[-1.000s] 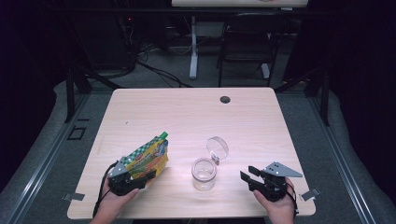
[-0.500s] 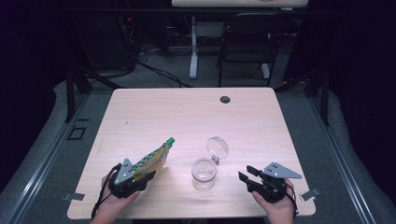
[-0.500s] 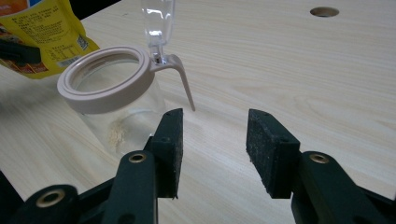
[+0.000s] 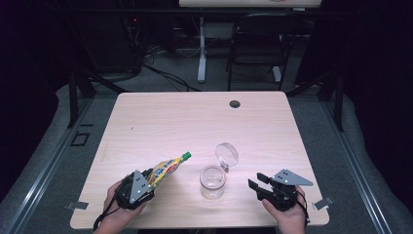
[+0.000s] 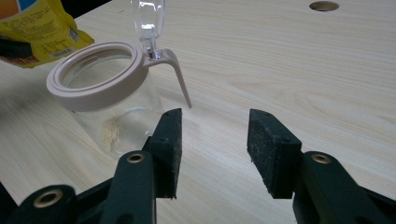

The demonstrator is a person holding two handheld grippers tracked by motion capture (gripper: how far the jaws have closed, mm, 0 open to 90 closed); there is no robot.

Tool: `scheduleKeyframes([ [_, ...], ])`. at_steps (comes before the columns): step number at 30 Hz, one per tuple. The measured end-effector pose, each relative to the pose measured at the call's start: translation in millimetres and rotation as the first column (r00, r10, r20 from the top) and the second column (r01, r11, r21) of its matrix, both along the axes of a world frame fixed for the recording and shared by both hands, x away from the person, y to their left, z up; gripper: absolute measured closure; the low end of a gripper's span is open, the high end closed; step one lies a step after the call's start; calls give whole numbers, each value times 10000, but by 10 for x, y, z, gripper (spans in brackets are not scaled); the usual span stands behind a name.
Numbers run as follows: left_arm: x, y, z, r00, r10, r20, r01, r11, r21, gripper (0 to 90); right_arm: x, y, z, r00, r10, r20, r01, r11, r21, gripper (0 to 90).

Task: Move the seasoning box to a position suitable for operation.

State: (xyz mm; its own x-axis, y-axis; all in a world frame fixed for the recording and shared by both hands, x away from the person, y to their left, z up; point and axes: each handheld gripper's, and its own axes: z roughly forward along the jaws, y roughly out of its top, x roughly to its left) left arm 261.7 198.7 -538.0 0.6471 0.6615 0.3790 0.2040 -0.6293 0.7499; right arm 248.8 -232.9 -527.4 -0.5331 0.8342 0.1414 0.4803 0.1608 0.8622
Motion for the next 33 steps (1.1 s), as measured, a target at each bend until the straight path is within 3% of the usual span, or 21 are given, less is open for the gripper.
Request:
scheduleKeyframes([
  [8,-13,-41,-30,9993,-27,360,-7,9958,920,557,12,20,-24,9999,121,58,-120,9999,-53,555],
  [22,-30,-81,-28,9973,140,722,-257,9862,1633,557,-27,148,19,9971,703,283,-701,9975,-73,557],
  [28,-60,-127,-35,9954,125,953,-327,9763,2138,557,-70,246,67,9947,907,491,-901,9958,-140,567],
  [33,-81,-178,-44,9931,58,1175,-344,9695,2426,557,-131,381,136,9868,1438,748,-1416,9894,-333,577],
])
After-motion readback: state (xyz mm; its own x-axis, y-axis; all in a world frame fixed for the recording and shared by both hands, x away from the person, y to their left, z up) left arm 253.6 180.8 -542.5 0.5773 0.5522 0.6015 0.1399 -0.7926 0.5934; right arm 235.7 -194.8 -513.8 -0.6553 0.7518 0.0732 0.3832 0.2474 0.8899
